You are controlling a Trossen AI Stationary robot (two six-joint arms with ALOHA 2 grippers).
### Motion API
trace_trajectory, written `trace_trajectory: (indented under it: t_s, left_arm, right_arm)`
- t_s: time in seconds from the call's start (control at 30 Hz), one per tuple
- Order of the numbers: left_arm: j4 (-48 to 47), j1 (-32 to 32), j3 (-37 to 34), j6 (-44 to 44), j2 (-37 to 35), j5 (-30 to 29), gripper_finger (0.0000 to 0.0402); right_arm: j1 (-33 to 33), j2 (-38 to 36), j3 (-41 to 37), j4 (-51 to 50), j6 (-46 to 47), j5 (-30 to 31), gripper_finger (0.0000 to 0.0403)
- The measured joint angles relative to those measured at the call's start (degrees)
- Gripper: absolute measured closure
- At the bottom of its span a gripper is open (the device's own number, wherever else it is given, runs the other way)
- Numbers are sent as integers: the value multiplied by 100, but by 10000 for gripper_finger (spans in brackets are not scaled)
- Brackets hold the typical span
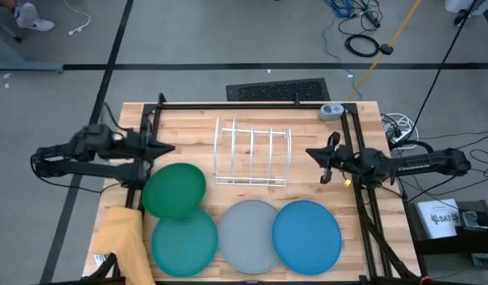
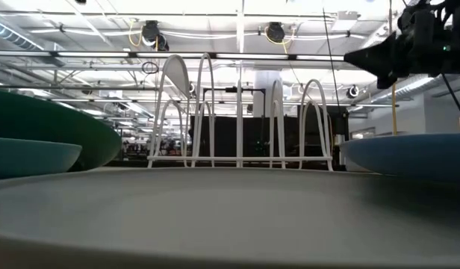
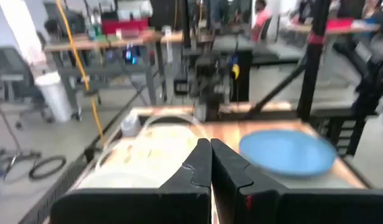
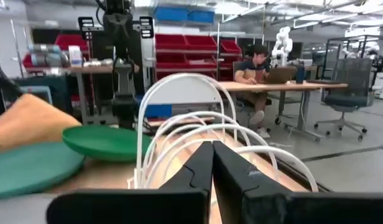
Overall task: Sort dishes
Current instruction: Put the blue plate in the dish rack
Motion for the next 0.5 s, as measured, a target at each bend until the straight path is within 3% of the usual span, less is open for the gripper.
trace_trajectory:
  t_s: [0.13, 0.27, 0.33, 0.43, 0.5]
  left_arm:
    - [724, 1, -841, -122, 3, -27, 401]
    - [2055, -15, -1801, -131, 5, 611, 401]
    - [2658, -13, -2207, -144, 0, 877, 401]
    - [3375, -25, -2656, -276, 0, 1002, 401]
    - [3484, -90, -2817, -282, -2, 1002, 401]
  right_arm:
    - [0, 4, 0, 269, -68, 3, 397]
    - [0, -2, 7, 1085, 113, -17, 397]
    - [0, -1, 78, 1185, 251, -321, 397]
    - [53, 82, 413, 428, 613, -1019, 397]
    - [163, 244, 723, -480, 1003, -1075, 397]
